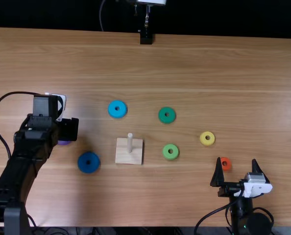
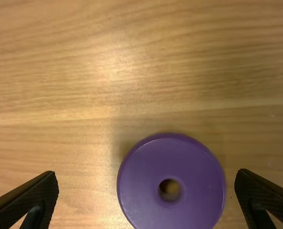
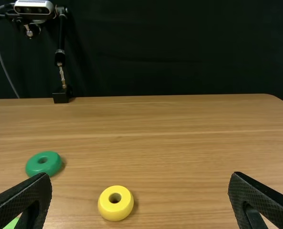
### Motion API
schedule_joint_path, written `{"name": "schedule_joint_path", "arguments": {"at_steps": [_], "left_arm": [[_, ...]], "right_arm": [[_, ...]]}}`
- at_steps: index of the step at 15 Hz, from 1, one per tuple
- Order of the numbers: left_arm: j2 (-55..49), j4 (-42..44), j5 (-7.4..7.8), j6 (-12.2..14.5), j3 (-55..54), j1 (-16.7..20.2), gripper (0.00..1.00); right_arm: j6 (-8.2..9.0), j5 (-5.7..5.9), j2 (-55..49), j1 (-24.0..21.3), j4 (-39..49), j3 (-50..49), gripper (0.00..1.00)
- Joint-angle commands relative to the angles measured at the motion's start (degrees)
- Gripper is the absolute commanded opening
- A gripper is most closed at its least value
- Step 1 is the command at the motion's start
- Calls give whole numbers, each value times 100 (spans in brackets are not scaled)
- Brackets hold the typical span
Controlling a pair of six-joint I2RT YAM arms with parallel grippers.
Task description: Build the Hanoi tower: stack the rings onto the peg from bottom to top in this color order: purple, dark blue, light blue, dark green, light green, yellow, orange.
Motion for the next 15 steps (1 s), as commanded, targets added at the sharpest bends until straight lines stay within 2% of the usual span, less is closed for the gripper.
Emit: {"name": "schedule_joint_path", "arguments": {"at_steps": [1,3,6,7,15], "left_arm": [[285,-110,3,76,271,22,100],[347,-300,67,76,376,22,100],[663,-522,562,45,429,31,100],[672,-564,605,45,455,40,100],[742,-574,594,87,446,180,100]], "right_arm": [[22,16,-10,-39,18,-49,100],[22,16,-10,-39,18,-49,100],[22,16,-10,-39,18,-49,100],[22,16,-10,-39,18,-49,100],[22,16,-10,-39,18,-49,100]]}}
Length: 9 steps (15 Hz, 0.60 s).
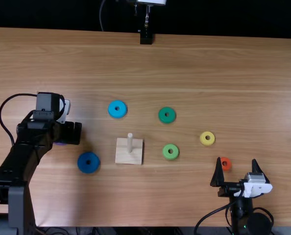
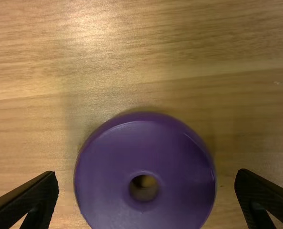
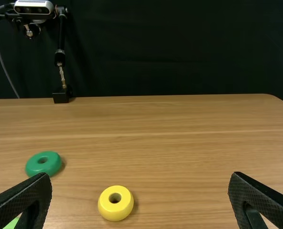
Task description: Build the Hanoi tower: stack the rings onto the peg from bottom to top in this color order: purple, dark blue, light blue, dark green, light green, yellow, orange.
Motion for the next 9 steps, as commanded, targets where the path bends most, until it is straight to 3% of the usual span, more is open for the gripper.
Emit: {"name": "schedule_joint_path", "arguments": {"at_steps": [1,9], "left_arm": [[120,9,63,87,164,60,100],[331,9,63,97,164,60,100]], "right_arm": [[22,13,-10,-39,16,-49,100],[22,13,-10,-39,16,-49,100]]}}
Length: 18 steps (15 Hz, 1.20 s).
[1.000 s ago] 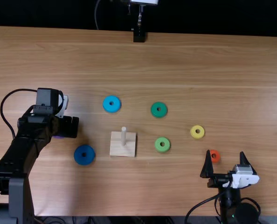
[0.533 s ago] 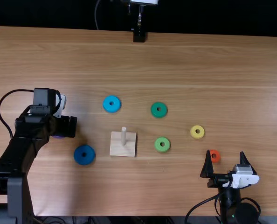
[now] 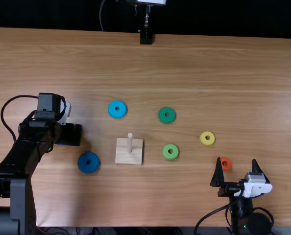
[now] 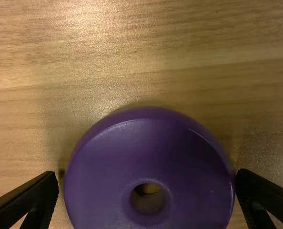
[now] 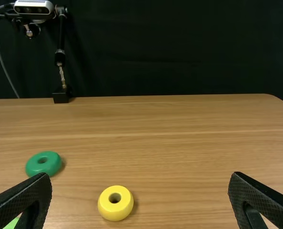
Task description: Build the Hanoi tower: stack the rings onto the peg from bottom to top in this color order: purple, dark blue, light blue, dark green, light green, yellow, orange.
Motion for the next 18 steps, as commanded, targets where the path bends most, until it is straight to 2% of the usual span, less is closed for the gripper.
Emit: {"name": "schedule_joint_path", "arguments": {"at_steps": [1,7,8,10,11,14,18], "left_arm": [[75,-13,52,85,162,56,100],[233,-13,52,85,154,73,100],[224,-23,41,95,162,56,88],[189,-139,41,116,162,56,10],[180,-234,-11,116,171,56,0],[66,-582,-11,338,391,3,0],[-409,-1995,-1,380,1261,-50,0]], "right_arm": [[22,11,-10,-39,18,-49,100],[22,11,-10,-39,18,-49,100],[22,11,-10,-39,18,-49,100],[22,11,-10,-39,18,-49,100],[22,11,-10,-39,18,-49,100],[22,11,-10,-39,18,-49,100],[22,11,-10,-39,18,-49,100]]}}
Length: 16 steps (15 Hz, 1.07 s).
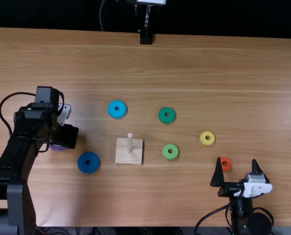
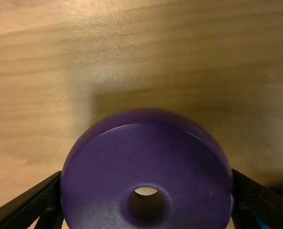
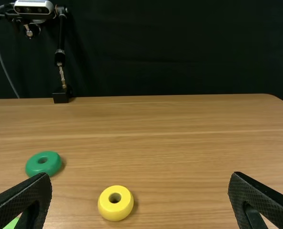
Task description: Build the Hanoi tower: stack the rings onto the peg from bottom to top in this color order: purple, dark blue, light blue, dark green, light green, yellow, orange.
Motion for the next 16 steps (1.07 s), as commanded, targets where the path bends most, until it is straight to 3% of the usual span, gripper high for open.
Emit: {"name": "schedule_joint_path", "arguments": {"at_steps": [1,5,10,13,16], "left_arm": [[-425,-270,-46,98,515,-81,0],[-846,-1199,-67,-39,1455,-573,0],[-952,-2812,-57,-999,2369,-1399,0],[-934,-2918,-67,-1505,2782,-1803,0],[-873,-2907,-67,-1811,3081,-2234,0]], "right_arm": [[22,16,-10,-39,18,-49,100],[22,16,-10,-39,18,-49,100],[22,16,-10,-39,18,-49,100],[22,16,-10,-39,18,-49,100],[22,16,-10,-39,18,-49,100]]}}
